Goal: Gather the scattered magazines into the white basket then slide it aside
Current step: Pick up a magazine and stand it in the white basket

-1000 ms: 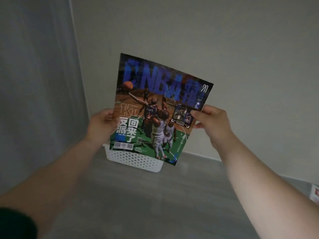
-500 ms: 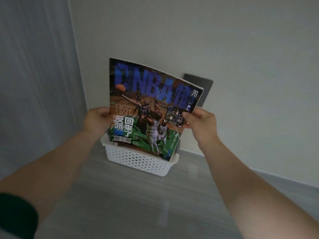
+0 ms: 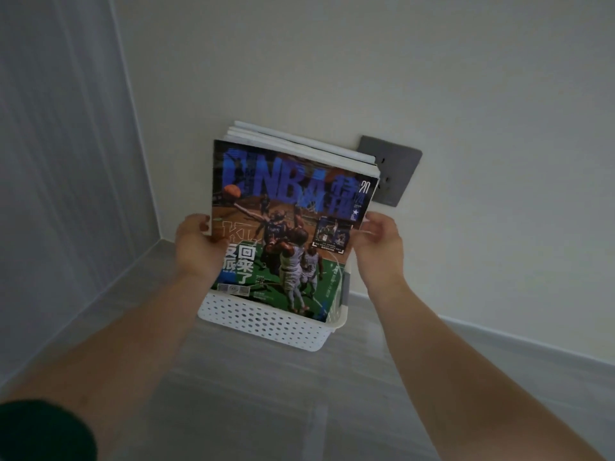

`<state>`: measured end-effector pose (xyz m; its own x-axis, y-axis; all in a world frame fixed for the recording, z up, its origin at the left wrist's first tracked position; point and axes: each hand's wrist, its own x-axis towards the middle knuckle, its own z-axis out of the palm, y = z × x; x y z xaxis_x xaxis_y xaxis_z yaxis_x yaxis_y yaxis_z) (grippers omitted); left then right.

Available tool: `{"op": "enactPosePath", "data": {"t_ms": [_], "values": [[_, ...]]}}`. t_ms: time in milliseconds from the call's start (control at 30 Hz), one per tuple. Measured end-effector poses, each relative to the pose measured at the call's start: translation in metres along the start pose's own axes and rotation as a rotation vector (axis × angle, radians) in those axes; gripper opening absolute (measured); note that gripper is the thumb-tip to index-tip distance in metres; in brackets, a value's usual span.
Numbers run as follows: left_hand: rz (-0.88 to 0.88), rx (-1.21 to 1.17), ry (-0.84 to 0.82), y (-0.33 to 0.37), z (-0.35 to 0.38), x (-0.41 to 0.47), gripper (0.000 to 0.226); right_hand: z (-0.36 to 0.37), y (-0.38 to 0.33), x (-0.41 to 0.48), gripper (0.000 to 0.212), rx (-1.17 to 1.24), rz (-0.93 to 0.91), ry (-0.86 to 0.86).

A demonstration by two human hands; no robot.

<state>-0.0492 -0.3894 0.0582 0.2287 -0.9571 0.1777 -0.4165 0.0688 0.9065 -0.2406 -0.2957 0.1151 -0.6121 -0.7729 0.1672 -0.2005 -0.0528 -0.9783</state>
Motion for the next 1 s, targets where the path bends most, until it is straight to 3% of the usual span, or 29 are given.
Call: {"op": "enactPosePath", "data": {"t_ms": [100, 200, 400, 533, 667, 833, 933, 1000], "values": [[0.025, -0.02, -0.05, 0.0, 0.004, 0.002, 0.061, 0.006, 0.001, -0.005, 0.058, -0.089, -0.039, -0.012], [0.088, -0.205, -0.176, 0.014, 0.006, 0.001, 0.051, 0.01, 0.004, -0.006, 0.068, -0.024, 0.032, -0.092], [-0.084, -0.468, -0.295, 0.025, 0.004, 0.013, 0.06, 0.031, 0.004, -0.001, 0.065, -0.026, 0.052, -0.074], [-0.081, -0.422, -0.378, 0.026, -0.002, 0.026, 0.048, 0.042, 0.006, 0.003, 0.052, 0.017, 0.032, -0.021], [-0.033, -0.369, -0.447, 0.021, -0.004, 0.033, 0.048, 0.042, 0.009, 0.009, 0.054, -0.015, -0.015, -0.036], [0.034, -0.247, -0.347, 0.022, -0.005, 0.022, 0.05, 0.023, 0.008, 0.006, 0.056, -0.029, 0.029, -0.179], [0.156, -0.181, -0.22, 0.015, -0.009, -0.006, 0.041, 0.002, 0.012, -0.004, 0.074, -0.227, 0.04, -0.15], [0.238, -0.159, -0.185, 0.008, -0.015, -0.028, 0.035, -0.019, 0.018, -0.017, 0.072, -0.391, 0.004, -0.126]]}}
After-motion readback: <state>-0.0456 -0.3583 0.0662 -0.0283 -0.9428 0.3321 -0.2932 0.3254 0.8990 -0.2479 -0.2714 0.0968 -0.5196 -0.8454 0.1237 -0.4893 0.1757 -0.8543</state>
